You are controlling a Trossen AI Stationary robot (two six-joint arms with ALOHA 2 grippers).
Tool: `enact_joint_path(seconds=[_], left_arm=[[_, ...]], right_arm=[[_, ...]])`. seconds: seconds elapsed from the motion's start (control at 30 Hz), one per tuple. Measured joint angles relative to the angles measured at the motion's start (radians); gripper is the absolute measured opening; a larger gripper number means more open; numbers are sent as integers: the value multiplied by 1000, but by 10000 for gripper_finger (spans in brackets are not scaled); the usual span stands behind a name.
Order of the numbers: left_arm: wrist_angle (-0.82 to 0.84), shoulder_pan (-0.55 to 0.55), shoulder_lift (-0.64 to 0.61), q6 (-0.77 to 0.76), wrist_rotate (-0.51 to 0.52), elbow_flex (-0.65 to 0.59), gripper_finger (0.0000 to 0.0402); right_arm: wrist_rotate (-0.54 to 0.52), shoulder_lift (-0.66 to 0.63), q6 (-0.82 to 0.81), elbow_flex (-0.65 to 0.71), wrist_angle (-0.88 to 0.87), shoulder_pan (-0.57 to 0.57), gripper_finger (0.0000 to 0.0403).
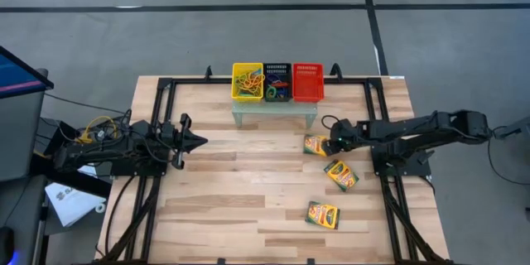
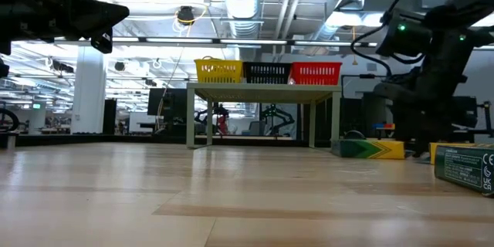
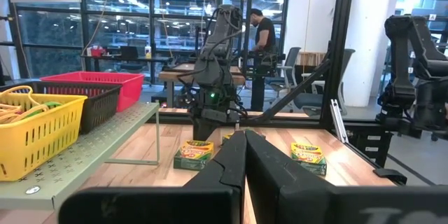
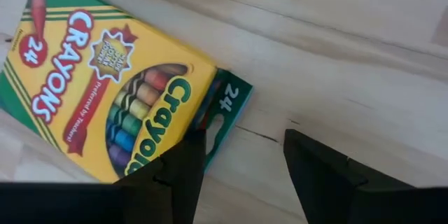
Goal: Pick & Place Office Desk Supplies
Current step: Put the top yellow crayon box into the red bin on the shelf
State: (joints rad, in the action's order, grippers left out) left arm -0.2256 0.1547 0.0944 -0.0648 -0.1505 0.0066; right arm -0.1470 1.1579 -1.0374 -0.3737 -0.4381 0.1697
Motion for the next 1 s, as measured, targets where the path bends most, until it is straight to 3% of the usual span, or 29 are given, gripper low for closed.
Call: enact_joint_path(seconds=[0.2, 0.6, 1.0], left_arm=[[0, 0, 0, 0, 0, 0, 0], [0, 0, 0, 0, 0, 0, 0], [0, 0, 0, 0, 0, 0, 0]], right_arm=[[-3, 5, -33, 3, 52, -24, 178], [79, 8, -29, 6, 96, -32, 63], [96, 7, 70, 8, 141, -34, 4]])
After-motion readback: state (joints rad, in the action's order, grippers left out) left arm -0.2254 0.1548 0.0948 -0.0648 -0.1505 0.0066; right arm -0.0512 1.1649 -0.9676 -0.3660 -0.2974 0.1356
